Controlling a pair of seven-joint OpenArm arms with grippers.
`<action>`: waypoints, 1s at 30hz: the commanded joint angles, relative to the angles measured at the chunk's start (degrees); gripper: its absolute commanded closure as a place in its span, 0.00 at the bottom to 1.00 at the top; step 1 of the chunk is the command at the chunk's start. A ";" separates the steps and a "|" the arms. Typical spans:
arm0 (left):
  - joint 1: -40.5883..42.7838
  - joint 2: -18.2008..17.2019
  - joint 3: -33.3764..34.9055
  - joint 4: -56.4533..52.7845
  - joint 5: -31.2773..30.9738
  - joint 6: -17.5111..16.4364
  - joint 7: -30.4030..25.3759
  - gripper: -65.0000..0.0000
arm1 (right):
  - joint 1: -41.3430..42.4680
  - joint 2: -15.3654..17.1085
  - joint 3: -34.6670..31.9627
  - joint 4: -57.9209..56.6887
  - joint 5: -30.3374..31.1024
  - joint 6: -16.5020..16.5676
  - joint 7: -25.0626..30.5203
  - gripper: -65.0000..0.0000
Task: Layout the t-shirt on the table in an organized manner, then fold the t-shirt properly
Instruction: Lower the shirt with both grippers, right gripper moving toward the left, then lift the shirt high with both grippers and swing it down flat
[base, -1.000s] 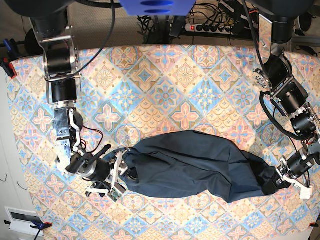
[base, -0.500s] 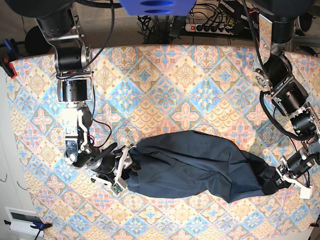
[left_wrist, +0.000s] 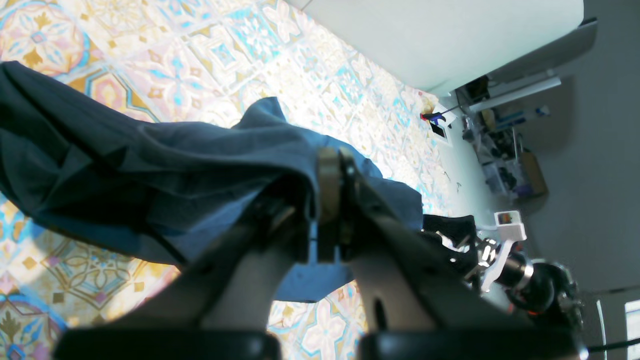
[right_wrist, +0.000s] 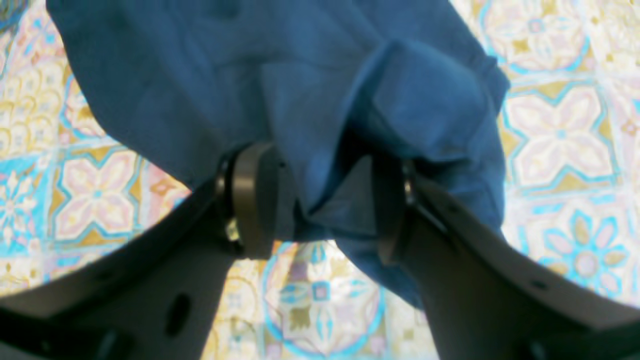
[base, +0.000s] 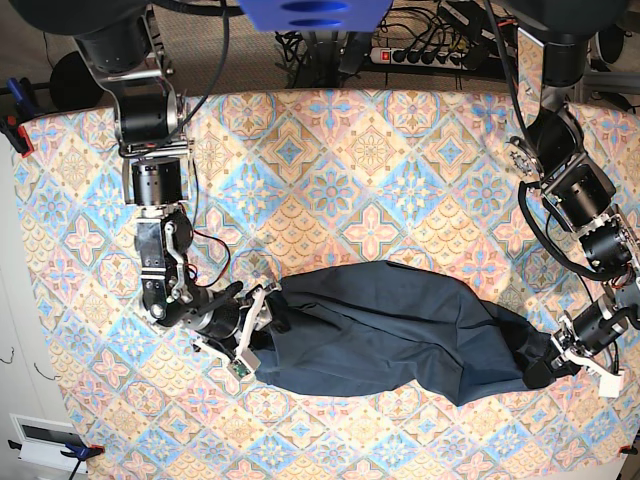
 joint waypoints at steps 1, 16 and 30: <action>-1.75 -0.94 0.07 0.98 -1.97 -0.30 -0.84 1.00 | 1.98 0.07 0.07 0.53 1.23 0.17 1.78 0.55; -1.75 -0.85 0.07 0.98 -1.97 -0.30 -0.84 1.00 | 2.15 -1.60 0.42 -7.12 1.31 0.17 9.34 1.00; -11.16 -0.85 0.69 0.89 -0.21 -0.30 -2.38 1.00 | 16.39 5.43 17.47 7.57 8.61 0.17 1.16 0.99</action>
